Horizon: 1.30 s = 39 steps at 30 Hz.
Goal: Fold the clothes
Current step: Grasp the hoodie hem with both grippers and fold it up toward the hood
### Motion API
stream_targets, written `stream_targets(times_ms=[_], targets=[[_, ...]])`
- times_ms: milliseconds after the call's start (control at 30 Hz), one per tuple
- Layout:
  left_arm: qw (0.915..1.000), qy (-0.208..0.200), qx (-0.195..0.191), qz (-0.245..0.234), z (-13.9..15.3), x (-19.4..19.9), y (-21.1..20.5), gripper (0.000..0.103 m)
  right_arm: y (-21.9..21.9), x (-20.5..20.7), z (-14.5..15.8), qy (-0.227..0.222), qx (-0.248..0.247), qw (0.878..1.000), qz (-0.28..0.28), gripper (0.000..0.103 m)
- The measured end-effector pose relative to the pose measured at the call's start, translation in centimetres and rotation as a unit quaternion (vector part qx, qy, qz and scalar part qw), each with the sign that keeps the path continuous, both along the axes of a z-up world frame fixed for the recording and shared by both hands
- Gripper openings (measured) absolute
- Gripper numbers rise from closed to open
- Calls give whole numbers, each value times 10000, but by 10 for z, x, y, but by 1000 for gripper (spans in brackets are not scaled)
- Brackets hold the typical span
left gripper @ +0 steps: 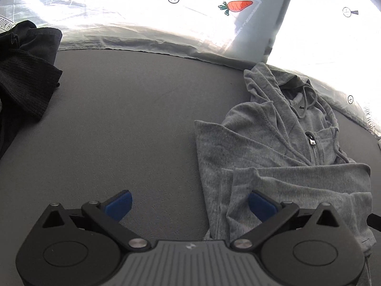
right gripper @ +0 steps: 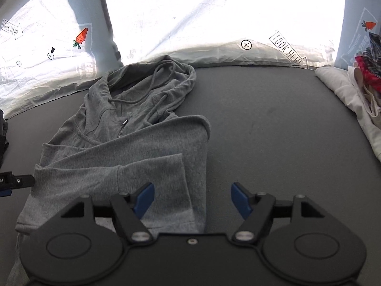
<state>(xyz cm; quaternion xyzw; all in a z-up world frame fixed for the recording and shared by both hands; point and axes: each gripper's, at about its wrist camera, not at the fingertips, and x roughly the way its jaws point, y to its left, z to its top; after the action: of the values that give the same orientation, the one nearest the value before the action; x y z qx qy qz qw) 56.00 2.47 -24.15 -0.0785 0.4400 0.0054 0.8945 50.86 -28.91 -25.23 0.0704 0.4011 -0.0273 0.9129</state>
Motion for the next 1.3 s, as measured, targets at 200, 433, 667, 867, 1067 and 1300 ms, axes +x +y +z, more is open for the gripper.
stream_targets(times_ms=[200,433,667,867,1067,1300], targets=[[9990,-194,-45,-405,19,53,-26,103,-18,61,18,-314,-392,9987,-31,101],[9984,-325,-236,-395,16,144,-53,103,-40,158,-2,-201,-673,9975,-91,101],[9977,-575,-246,-262,11,230,-62,103,-49,239,-26,-95,-538,9985,-51,101],[9961,-202,264,-822,-10,278,-82,103,-45,276,-42,86,-902,9959,60,101],[9938,14,910,-632,-33,292,-86,103,-45,286,-51,233,-1197,9924,170,101],[9925,-174,1154,-359,-27,277,-72,103,-46,268,-36,-36,-1751,9845,38,100]])
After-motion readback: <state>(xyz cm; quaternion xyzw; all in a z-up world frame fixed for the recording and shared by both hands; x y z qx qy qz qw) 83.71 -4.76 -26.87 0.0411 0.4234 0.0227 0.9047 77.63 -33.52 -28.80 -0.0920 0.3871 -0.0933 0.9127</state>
